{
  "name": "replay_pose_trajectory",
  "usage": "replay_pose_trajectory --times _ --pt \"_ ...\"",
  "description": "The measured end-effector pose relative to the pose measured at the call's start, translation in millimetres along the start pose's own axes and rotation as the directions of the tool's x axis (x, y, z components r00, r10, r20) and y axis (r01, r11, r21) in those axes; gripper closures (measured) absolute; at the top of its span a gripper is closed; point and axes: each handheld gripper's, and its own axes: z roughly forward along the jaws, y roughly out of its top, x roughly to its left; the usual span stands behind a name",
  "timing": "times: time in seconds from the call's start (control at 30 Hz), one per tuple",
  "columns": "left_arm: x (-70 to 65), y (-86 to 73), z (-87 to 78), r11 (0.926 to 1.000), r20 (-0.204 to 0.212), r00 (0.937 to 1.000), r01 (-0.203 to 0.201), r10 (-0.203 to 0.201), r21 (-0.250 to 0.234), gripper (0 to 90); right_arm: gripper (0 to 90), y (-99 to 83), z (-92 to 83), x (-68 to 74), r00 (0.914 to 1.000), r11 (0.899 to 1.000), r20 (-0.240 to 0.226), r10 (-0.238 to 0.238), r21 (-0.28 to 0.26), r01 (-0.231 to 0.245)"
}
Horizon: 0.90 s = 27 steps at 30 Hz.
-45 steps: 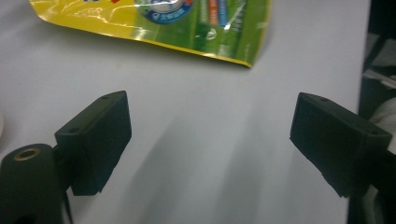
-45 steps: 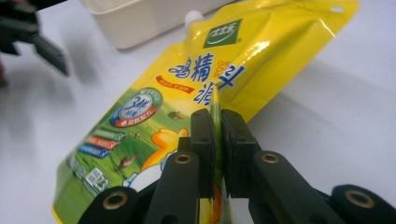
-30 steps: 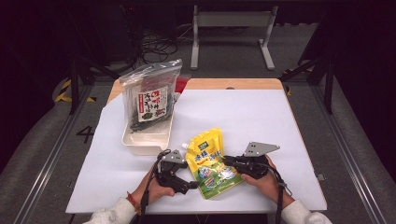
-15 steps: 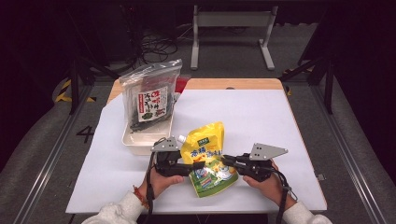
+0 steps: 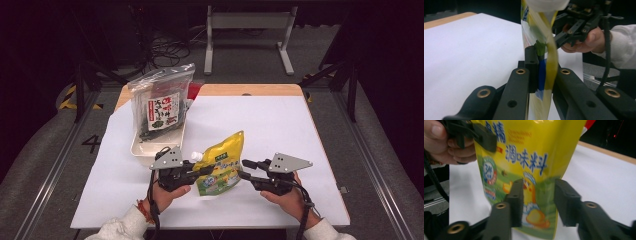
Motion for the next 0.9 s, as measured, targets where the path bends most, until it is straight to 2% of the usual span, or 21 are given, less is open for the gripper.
replay_pose_trajectory --times 0.1,0.2,0.3,0.43,0.5,0.6,0.7,0.9 --pt "-2.6 3.8 -4.7 0.9993 -0.012 0.9994 -0.033 0.033 0.015 86.2 45.1 -1.0 -8.1 0.8 0.9995 0.999 0.03 -0.012 0.03 0.011" --pt "-3.1 5.9 -8.7 0.998 -0.017 0.9981 -0.059 0.06 0.021 86.2 39.9 -4.4 -18.5 0.7 0.9951 0.996 0.088 -0.044 0.077 0.038" --pt "-1.4 8.6 -13.3 0.9981 -0.02 0.9979 -0.062 0.062 0.01 86.2 34.6 -10.5 -25.6 -0.5 0.9907 0.991 0.125 -0.054 0.125 0.038" --pt "2.4 11.0 -20.1 0.9977 -0.032 0.9972 -0.067 0.067 -0.005 86.2 30.0 -22.2 -33.5 -4.3 0.9799 0.981 0.186 -0.074 0.191 0.037" --pt "4.2 12.5 -23.5 0.9962 -0.035 0.9956 -0.087 0.087 -0.004 86.2 28.3 -26.9 -36.1 -6.8 0.9797 0.979 0.192 -0.059 0.202 0.019" --pt "5.1 14.2 -28.4 0.9965 -0.04 0.9959 -0.082 0.081 -0.018 86.2 27.3 -31.3 -38.8 -8.3 0.9778 0.976 0.203 -0.052 0.217 0.007" --pt "5.0 16.2 -34.2 0.9932 -0.05 0.9921 -0.116 0.115 -0.007 86.2 26.4 -34.1 -40.8 -9.0 0.9774 0.974 0.207 -0.041 0.224 -0.007" --pt "5.6 18.0 -50.4 0.9913 -0.069 0.9895 -0.129 0.127 -0.027 86.2 25.0 -37.5 -40.0 -9.7 0.9782 0.972 0.206 -0.029 0.233 -0.02"
